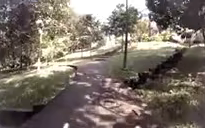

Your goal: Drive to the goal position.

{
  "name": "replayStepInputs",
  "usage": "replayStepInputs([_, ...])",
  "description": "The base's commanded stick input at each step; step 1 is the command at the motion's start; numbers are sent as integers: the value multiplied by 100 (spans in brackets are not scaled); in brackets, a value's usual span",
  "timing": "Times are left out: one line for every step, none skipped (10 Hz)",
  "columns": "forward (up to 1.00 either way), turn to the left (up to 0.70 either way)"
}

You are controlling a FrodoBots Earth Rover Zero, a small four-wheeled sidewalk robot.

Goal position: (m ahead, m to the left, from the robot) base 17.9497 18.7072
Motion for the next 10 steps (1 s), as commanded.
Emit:
replayStepInputs([70, 0])
replayStepInputs([70, 0])
replayStepInputs([70, 0])
replayStepInputs([70, 0])
replayStepInputs([70, 0])
replayStepInputs([70, 0])
replayStepInputs([70, 0])
replayStepInputs([70, 0])
replayStepInputs([70, 0])
replayStepInputs([70, 0])
